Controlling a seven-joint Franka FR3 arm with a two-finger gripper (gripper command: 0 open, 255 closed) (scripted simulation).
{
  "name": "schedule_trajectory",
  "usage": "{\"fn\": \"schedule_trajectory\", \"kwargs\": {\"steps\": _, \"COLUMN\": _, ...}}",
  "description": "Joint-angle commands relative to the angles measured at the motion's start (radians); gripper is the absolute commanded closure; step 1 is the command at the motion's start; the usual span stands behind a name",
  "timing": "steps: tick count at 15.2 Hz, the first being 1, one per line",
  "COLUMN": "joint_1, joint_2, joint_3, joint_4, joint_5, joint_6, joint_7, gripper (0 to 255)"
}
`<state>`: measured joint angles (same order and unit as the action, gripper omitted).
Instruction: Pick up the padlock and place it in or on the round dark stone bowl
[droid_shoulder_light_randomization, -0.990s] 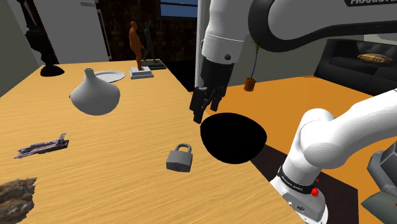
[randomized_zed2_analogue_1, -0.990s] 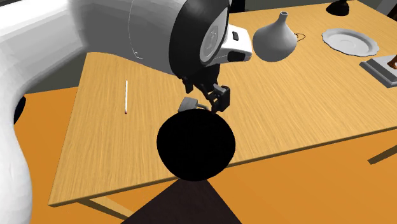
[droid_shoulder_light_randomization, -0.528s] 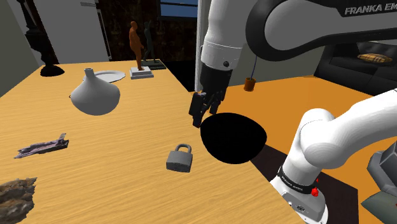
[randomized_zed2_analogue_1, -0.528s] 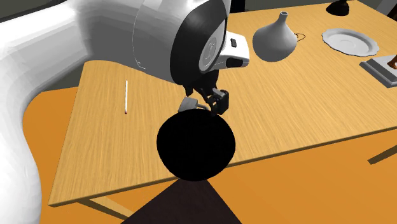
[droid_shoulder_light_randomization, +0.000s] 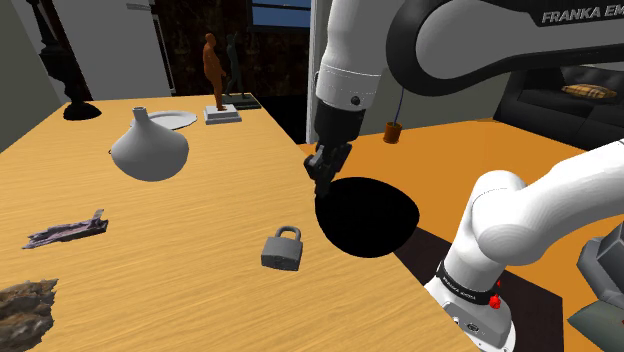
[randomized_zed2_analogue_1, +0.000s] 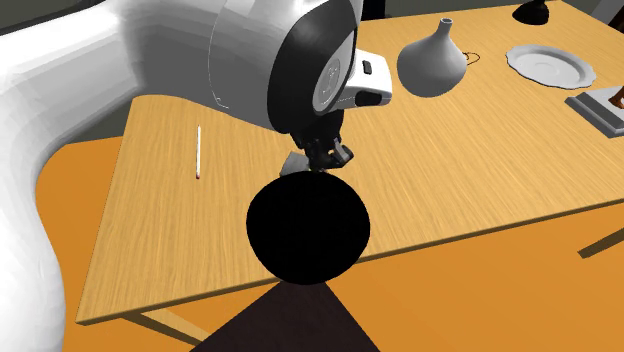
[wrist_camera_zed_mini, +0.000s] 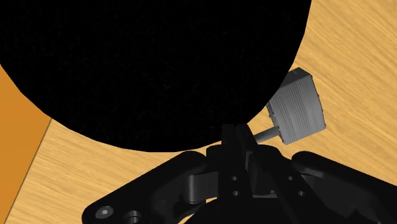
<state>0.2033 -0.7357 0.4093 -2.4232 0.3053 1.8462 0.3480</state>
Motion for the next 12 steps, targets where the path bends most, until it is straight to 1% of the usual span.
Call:
{"fn": "schedule_trajectory", "kwargs": {"steps": 1, "joint_1": 0.000, "joint_2": 0.000, "joint_3": 0.000, "joint_4": 0.000, "joint_5": 0.000, "joint_6": 0.000, "joint_7": 0.000, "gripper": 255}}
{"fn": "schedule_trajectory", "kwargs": {"steps": 4, "joint_1": 0.000, "joint_2": 0.000, "joint_3": 0.000, "joint_4": 0.000, "joint_5": 0.000, "joint_6": 0.000, "joint_7": 0.000, "gripper": 255}}
{"fn": "schedule_trajectory", "kwargs": {"steps": 5, "joint_1": 0.000, "joint_2": 0.000, "joint_3": 0.000, "joint_4": 0.000, "joint_5": 0.000, "joint_6": 0.000, "joint_7": 0.000, "gripper": 0}}
{"fn": "schedule_trajectory", "kwargs": {"steps": 9, "joint_1": -0.049, "joint_2": 0.218, "joint_3": 0.119, "joint_4": 0.132, "joint_5": -0.036, "joint_6": -0.004, "joint_7": 0.113, "gripper": 0}}
{"fn": "schedule_trajectory", "kwargs": {"steps": 12, "joint_1": -0.087, "joint_2": 0.393, "joint_3": 0.209, "joint_4": 0.239, "joint_5": -0.092, "joint_6": -0.015, "joint_7": 0.214, "gripper": 0}}
